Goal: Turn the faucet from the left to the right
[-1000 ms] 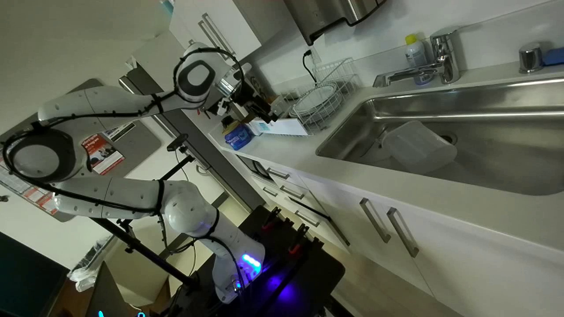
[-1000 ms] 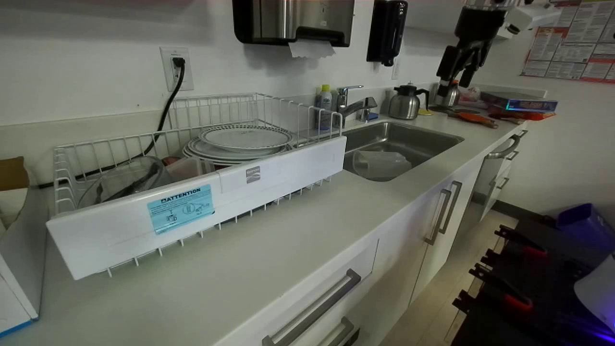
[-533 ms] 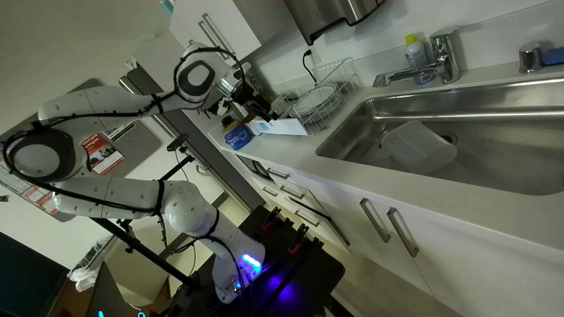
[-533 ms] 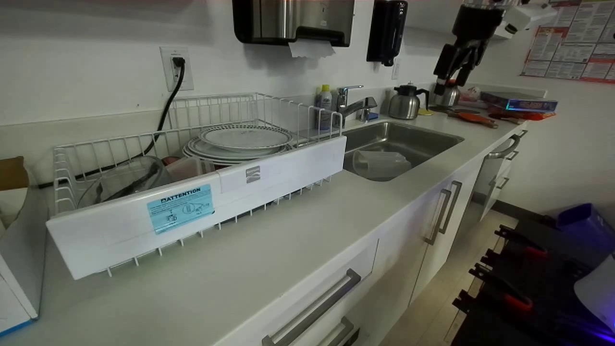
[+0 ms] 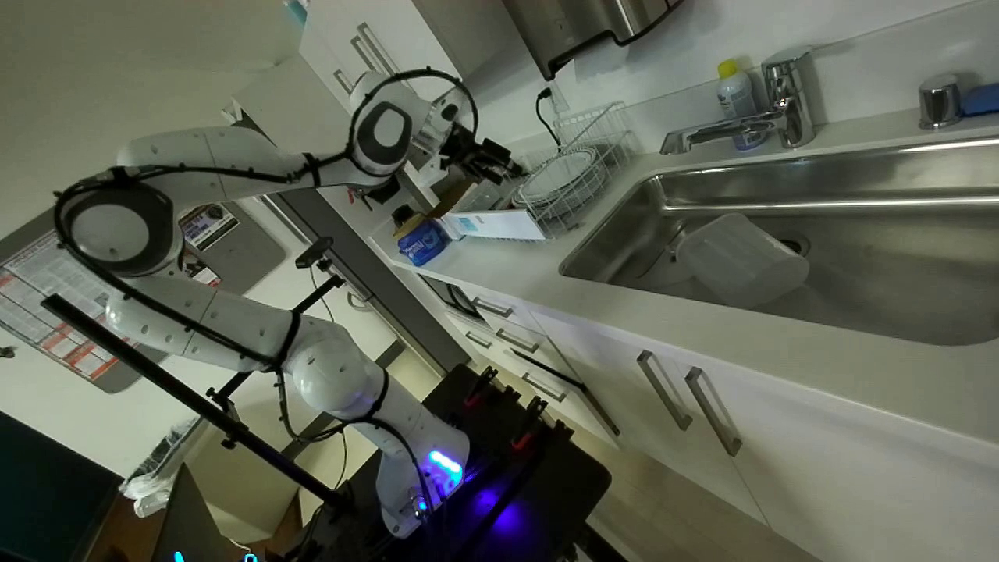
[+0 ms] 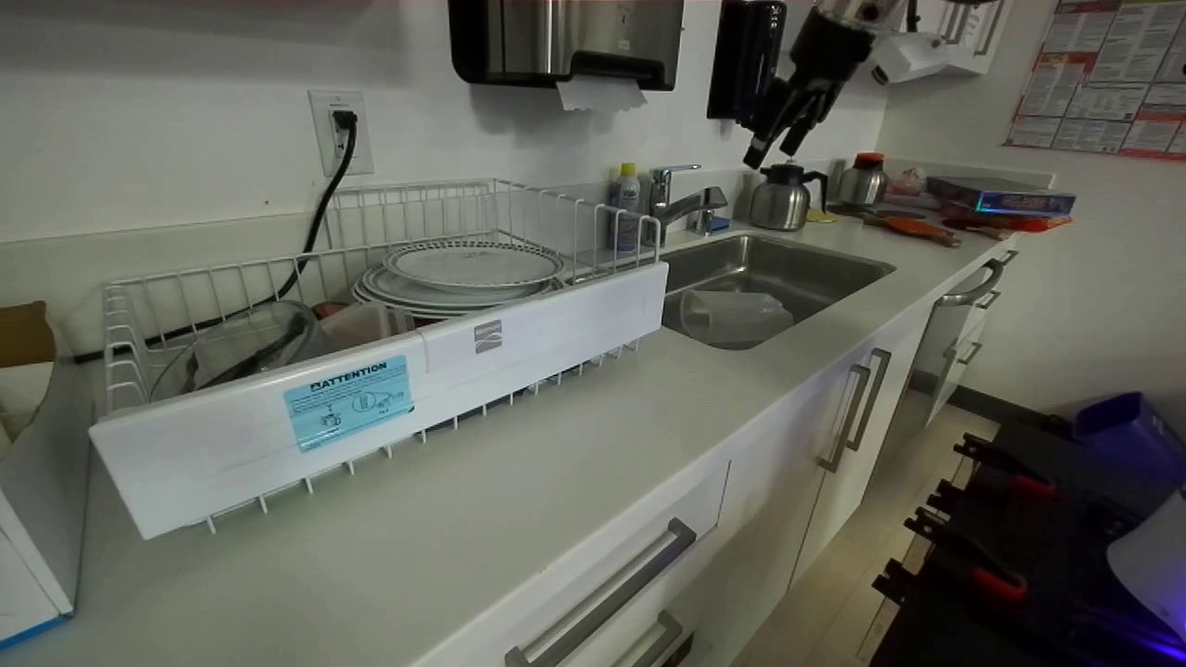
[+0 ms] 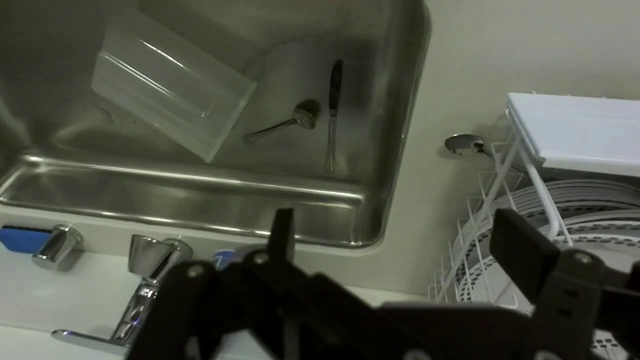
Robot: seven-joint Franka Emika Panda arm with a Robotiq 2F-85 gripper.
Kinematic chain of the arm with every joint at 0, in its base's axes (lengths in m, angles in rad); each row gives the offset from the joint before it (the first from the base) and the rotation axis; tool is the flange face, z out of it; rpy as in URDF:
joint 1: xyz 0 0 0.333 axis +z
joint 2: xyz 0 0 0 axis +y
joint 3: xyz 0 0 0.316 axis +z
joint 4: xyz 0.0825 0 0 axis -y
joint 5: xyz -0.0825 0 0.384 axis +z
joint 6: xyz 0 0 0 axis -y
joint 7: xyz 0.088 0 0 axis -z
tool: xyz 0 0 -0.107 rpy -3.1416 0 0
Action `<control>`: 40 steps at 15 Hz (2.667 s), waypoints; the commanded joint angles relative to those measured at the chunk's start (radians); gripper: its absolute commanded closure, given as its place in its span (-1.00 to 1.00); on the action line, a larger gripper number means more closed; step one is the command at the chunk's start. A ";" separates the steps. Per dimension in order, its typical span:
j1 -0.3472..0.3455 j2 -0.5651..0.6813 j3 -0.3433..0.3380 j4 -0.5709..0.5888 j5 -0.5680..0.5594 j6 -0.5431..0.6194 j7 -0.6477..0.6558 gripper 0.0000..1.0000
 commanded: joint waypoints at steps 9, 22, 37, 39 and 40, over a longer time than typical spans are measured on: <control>0.014 0.243 -0.042 0.203 0.066 0.012 0.006 -1.00; 0.029 0.662 -0.210 0.566 -0.094 0.236 0.121 -1.00; -0.051 0.745 -0.131 0.656 0.263 0.126 -0.164 -0.14; -0.048 0.767 -0.143 0.672 0.249 0.146 -0.150 0.17; -0.048 0.778 -0.145 0.680 0.248 0.156 -0.150 0.31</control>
